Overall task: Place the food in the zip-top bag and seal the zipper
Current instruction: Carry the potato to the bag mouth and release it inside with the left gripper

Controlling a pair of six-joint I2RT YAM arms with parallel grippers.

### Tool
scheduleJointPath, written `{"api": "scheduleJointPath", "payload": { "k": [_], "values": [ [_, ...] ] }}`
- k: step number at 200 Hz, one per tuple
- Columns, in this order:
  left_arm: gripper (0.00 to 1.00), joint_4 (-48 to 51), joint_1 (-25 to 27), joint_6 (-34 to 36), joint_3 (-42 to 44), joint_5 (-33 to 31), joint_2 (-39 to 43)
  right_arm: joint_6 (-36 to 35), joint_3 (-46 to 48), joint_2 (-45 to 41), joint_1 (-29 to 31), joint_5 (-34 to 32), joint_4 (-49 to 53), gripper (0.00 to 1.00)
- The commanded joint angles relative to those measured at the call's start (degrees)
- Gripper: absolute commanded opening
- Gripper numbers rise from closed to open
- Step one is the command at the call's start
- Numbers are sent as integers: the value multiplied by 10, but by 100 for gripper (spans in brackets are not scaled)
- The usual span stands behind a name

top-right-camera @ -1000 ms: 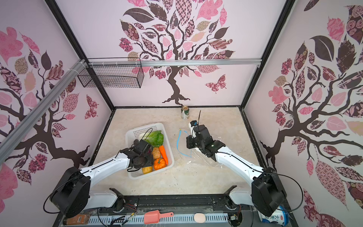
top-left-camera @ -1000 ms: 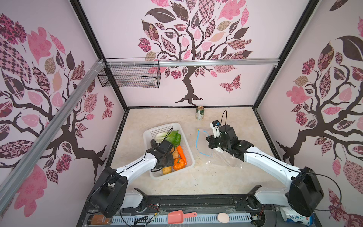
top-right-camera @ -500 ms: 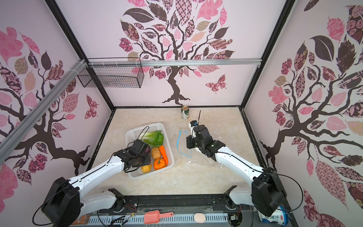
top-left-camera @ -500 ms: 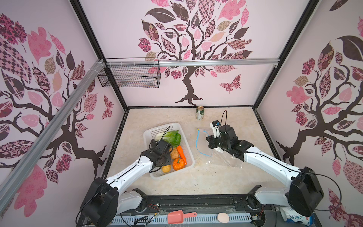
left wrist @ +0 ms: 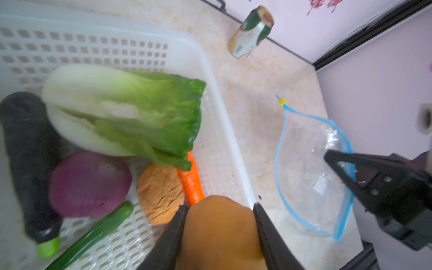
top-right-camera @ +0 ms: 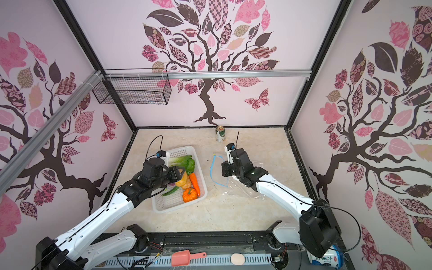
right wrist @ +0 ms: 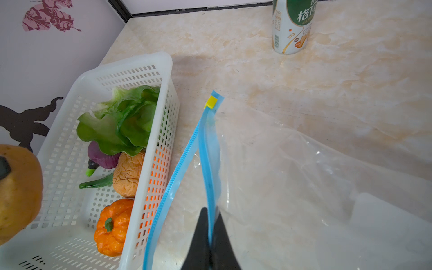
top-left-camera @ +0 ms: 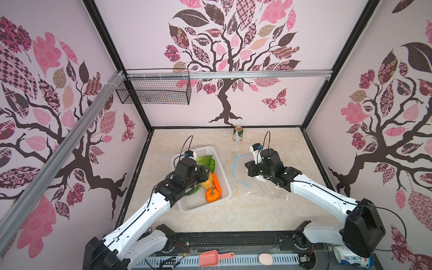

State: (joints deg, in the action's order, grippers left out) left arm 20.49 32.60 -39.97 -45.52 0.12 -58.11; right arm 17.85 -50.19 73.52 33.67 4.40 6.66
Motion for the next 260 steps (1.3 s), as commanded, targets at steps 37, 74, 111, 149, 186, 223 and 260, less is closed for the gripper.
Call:
{"api": "scheduleJointPath", "payload": {
  "k": [37,74,111,149,186,223,260],
  "values": [
    [45,-200,62,-17,-87,23,-118,15,-19,-39,-2,16,-2,0],
    [45,-260,80,-38,-111,32,-193,28,-19,-46,-2,15,-11,0],
    [44,-290,101,-50,-121,34,-237,37,-11,-53,-2,8,-26,0],
    [44,-311,133,-47,-126,17,-282,47,-5,-58,-2,11,-40,0],
    [44,-308,149,-39,-143,-5,-321,51,0,-61,-2,19,-42,0],
    [56,-234,150,-32,-176,-17,-357,47,8,-63,-2,14,-42,0],
    [76,-205,150,-37,-193,1,-357,46,12,-58,-2,12,-45,0]
  ]
}}
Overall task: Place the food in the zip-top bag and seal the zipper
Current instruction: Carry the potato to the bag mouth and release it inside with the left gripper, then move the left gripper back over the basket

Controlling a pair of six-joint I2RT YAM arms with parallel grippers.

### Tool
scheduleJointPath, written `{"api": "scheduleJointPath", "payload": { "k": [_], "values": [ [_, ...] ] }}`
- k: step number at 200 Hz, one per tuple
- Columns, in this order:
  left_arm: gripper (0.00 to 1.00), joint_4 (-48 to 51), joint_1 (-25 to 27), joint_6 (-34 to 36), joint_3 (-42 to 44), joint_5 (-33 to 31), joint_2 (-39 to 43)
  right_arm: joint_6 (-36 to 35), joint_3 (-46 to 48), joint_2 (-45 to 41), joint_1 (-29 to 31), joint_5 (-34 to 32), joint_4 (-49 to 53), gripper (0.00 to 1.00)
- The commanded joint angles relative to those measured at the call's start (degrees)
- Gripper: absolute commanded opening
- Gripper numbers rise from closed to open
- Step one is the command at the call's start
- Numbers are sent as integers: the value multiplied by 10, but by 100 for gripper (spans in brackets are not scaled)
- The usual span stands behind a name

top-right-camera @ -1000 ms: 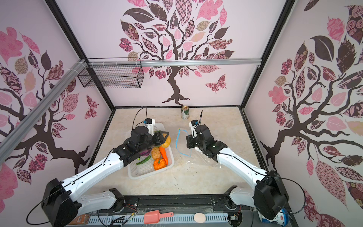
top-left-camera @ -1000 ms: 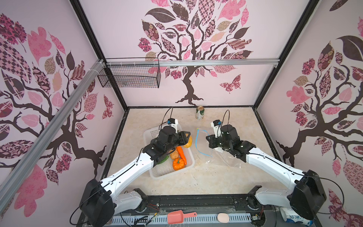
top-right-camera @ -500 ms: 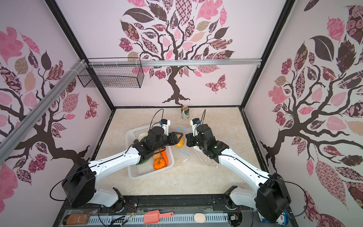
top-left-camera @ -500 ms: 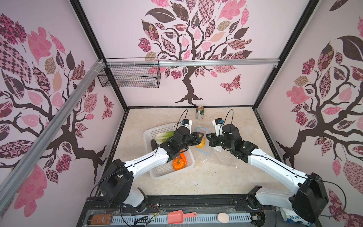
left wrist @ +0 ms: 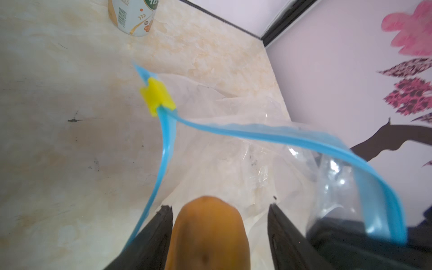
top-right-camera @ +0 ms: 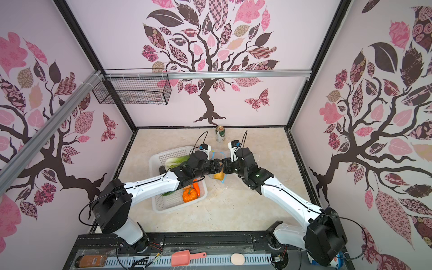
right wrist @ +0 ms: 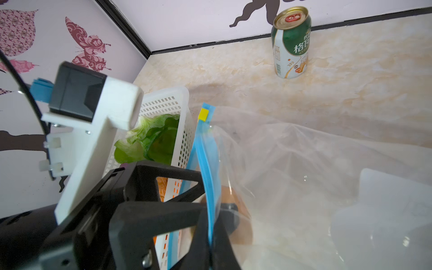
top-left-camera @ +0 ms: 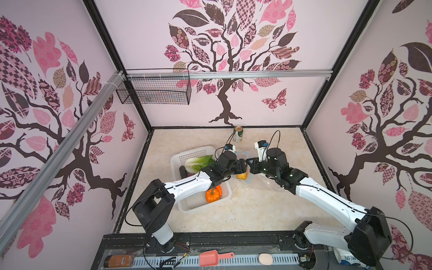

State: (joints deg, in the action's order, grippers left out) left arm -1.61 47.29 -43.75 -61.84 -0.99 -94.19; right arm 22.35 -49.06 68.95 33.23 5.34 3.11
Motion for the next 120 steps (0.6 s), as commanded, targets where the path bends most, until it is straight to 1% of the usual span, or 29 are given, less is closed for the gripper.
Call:
{"api": "scheduleJointPath", "payload": {
  "k": [1,44,82,102,120],
  "values": [
    [76,16,4,1,-30,12,5,1,0,-12,3,2,-10,0],
    [78,46,4,4,-27,11,51,-18,-11,-5,3,-18,18,0],
    [78,108,0,21,-8,-16,129,-36,-15,-7,3,-43,31,0],
    [78,143,-18,19,18,-31,184,-40,-13,-5,3,-51,30,0],
    [78,172,-52,10,51,-37,232,-43,-13,-6,3,-56,28,0]
  ]
}}
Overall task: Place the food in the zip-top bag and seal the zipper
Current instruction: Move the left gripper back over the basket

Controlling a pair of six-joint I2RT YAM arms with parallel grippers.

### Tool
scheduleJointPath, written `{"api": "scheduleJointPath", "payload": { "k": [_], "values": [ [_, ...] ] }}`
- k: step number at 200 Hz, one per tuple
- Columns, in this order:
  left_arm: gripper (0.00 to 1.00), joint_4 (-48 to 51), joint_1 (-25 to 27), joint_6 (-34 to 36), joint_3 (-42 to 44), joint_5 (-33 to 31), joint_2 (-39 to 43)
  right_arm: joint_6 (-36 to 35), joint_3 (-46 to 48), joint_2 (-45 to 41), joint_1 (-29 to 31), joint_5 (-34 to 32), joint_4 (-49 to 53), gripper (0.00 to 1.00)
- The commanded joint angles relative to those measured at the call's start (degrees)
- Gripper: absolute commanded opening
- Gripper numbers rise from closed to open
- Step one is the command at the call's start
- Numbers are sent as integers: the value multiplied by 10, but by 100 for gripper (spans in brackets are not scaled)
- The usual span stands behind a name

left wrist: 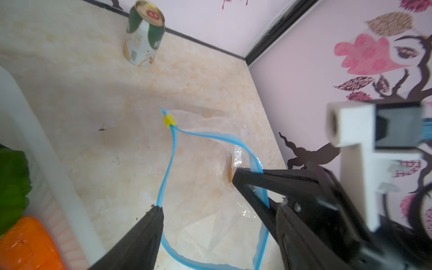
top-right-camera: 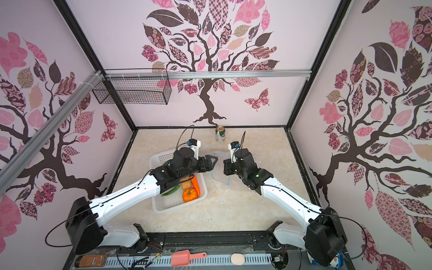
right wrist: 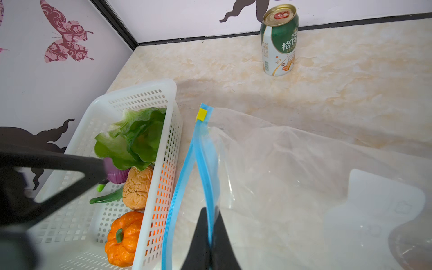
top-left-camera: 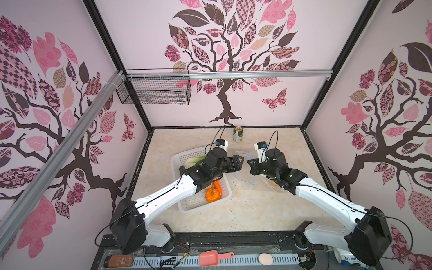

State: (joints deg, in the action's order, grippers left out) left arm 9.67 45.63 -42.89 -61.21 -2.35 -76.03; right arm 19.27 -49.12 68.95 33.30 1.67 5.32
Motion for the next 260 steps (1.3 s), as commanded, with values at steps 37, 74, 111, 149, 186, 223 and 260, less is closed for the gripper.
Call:
{"api": "scheduleJointPath", "payload": {
  "k": [37,74,111,149,186,223,260],
  "values": [
    [82,189,-90,32,87,-145,133,-15,-8,-9,2,-17,-2,0],
    [92,298,-122,24,119,-252,198,-18,-1,-13,2,-17,-2,0],
    [92,346,-181,-21,170,-247,242,-19,2,-13,2,-15,-2,0],
    [88,338,-242,-50,231,-217,265,-21,2,-14,2,-16,1,0],
    [68,286,-276,-49,275,-179,261,-22,-2,-12,2,-15,3,0],
    [50,228,-276,-39,281,-180,232,-24,-4,-11,2,-19,5,0],
    [40,169,-276,-24,270,-198,169,-27,-2,-14,2,-23,7,0]
  ]
}}
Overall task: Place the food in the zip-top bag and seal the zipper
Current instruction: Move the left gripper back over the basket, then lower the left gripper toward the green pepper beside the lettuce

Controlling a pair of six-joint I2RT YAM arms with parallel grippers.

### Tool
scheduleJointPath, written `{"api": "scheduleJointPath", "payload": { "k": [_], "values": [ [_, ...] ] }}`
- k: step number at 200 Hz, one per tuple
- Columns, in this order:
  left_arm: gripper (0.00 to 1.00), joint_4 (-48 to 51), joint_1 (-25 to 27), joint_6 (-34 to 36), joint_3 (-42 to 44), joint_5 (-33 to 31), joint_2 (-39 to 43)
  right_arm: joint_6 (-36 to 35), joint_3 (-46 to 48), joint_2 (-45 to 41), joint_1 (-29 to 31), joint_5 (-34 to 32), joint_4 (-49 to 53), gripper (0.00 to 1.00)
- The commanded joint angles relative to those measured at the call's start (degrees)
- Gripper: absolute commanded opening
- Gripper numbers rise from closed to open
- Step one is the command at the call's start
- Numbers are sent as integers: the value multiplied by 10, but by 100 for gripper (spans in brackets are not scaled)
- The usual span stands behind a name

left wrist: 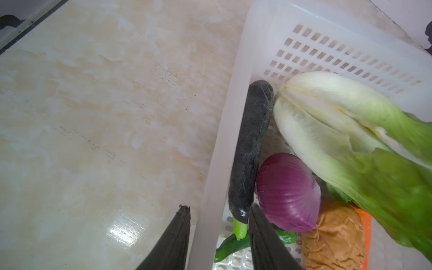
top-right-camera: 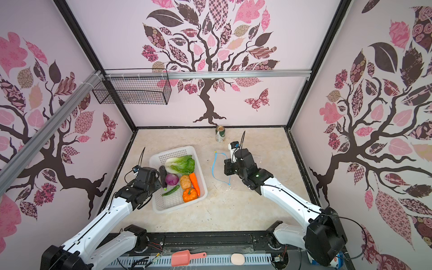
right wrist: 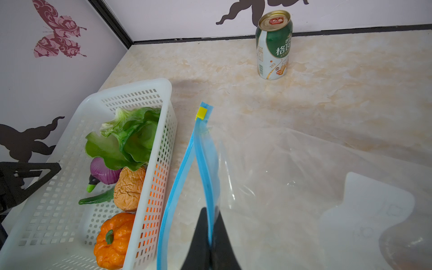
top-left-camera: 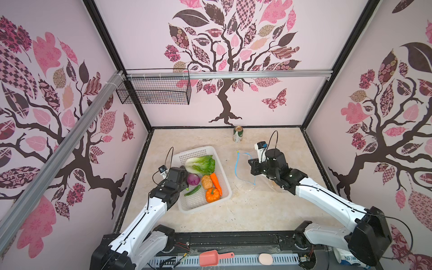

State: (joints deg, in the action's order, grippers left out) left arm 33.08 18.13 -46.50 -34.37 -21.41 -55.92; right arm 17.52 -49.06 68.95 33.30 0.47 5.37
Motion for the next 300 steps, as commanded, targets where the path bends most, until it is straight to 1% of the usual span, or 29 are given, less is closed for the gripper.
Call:
{"api": "scheduleJointPath", "payload": {
  "k": [1,34,67,73,83,93,101,108,124,139,159,187,197,220,232,247,277,300],
  "values": [
    [39,-67,-1,12,1,-6,-33,-10,-3,-14,2,-11,6,0],
    [40,-133,-1,11,-17,-5,-100,-14,1,-16,2,-11,5,0],
    [42,-156,-2,41,-77,-31,-167,-17,6,-16,2,-13,3,0],
    [44,-156,-3,47,-88,-32,-177,-17,7,-16,2,-13,2,0],
    [51,-151,-4,56,-106,-30,-191,-18,8,-17,2,-14,2,0],
    [60,-136,-5,64,-121,-28,-202,-20,8,-18,2,-16,2,0],
    [72,-121,-5,71,-131,-27,-204,-21,8,-19,2,-17,2,0],
    [78,-109,-5,77,-137,-24,-205,-24,8,-20,2,-18,1,0],
    [84,-75,-5,90,-148,-18,-196,-24,9,-26,2,-18,0,0],
    [86,-50,-5,109,-155,-4,-175,-25,9,-32,2,-18,0,0],
    [86,-22,-5,166,-168,41,-145,-25,10,-39,2,-20,1,0],
    [83,16,-4,257,-194,162,-114,-24,10,-43,2,-19,2,0],
    [82,28,-4,285,-201,194,-111,-25,11,-43,2,-18,2,0],
    [76,46,-3,333,-207,236,-117,-23,10,-41,2,-17,1,0],
    [72,56,2,350,-213,251,-128,-24,10,-40,2,-16,2,0],
    [70,66,16,369,-220,259,-146,-24,11,-39,2,-16,3,0],
    [68,93,72,414,-244,216,-196,-24,10,-38,2,-19,4,0],
    [67,105,90,425,-258,216,-237,-25,8,-37,2,-20,5,0]
  ]
}}
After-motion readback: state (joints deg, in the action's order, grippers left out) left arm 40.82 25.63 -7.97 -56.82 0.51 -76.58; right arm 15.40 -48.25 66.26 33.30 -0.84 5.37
